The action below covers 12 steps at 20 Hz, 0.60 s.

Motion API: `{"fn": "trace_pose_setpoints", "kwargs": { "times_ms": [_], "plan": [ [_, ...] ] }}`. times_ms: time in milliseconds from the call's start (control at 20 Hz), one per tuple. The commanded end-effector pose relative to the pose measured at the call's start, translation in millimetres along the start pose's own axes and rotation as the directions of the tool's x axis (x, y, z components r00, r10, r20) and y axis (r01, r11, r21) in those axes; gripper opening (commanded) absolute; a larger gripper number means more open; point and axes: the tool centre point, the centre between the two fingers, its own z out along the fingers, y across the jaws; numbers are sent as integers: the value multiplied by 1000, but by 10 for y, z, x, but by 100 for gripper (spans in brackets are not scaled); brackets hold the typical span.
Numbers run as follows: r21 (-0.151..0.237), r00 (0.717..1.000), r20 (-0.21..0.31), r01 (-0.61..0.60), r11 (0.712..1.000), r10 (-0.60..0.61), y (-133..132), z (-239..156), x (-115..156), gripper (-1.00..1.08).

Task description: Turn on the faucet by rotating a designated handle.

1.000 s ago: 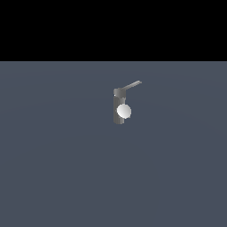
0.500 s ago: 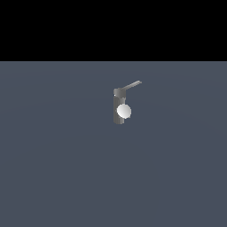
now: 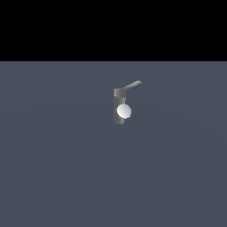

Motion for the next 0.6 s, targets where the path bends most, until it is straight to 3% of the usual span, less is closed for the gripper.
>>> {"fn": "trace_pose_setpoints", "kwargs": {
  "times_ms": [0,250,550],
  "plan": [
    [11,997,3,-74,997,74,-52,81,212,-100],
    [24,975,10,-220,975,220,-136,281,629,-100],
    [31,920,14,-391,920,391,-207,585,1118,-100]
  ]
}}
